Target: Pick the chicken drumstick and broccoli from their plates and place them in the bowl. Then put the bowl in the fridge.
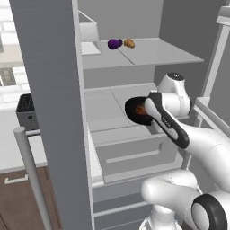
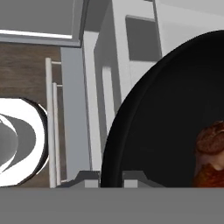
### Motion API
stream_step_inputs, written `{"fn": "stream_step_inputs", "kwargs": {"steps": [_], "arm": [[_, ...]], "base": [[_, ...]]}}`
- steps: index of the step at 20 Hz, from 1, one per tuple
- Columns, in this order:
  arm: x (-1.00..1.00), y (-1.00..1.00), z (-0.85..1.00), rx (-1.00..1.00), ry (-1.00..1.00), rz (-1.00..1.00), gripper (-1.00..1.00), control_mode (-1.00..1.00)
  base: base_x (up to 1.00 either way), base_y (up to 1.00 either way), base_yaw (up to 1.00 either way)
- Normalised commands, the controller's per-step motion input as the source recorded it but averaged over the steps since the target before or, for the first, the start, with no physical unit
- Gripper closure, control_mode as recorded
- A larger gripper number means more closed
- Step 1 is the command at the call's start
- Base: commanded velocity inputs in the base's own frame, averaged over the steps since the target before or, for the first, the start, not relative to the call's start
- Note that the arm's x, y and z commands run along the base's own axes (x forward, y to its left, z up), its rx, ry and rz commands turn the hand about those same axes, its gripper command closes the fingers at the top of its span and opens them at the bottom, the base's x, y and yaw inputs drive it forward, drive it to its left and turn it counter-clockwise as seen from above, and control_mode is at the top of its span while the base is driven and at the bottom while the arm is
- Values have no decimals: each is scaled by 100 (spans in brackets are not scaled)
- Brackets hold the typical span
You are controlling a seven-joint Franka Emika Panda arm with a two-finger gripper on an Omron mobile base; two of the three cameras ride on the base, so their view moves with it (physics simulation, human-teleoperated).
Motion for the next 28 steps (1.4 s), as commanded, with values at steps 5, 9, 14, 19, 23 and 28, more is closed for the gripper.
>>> {"fn": "stream_step_inputs", "kwargs": {"steps": [5, 9, 14, 19, 23, 28], "arm": [[36, 0, -22, 0, 0, 0, 100, -100], [56, 0, 0, 0, 0, 0, 100, -100], [61, 0, -5, 0, 0, 0, 100, -100], [33, 0, -26, 0, 0, 0, 100, -100], [25, 0, -32, 0, 0, 0, 100, -100], [39, 0, -19, 0, 0, 0, 100, -100]], "base": [[0, 0, 0], [0, 0, 0], [0, 0, 0], [0, 0, 0], [0, 0, 0], [0, 0, 0]]}}
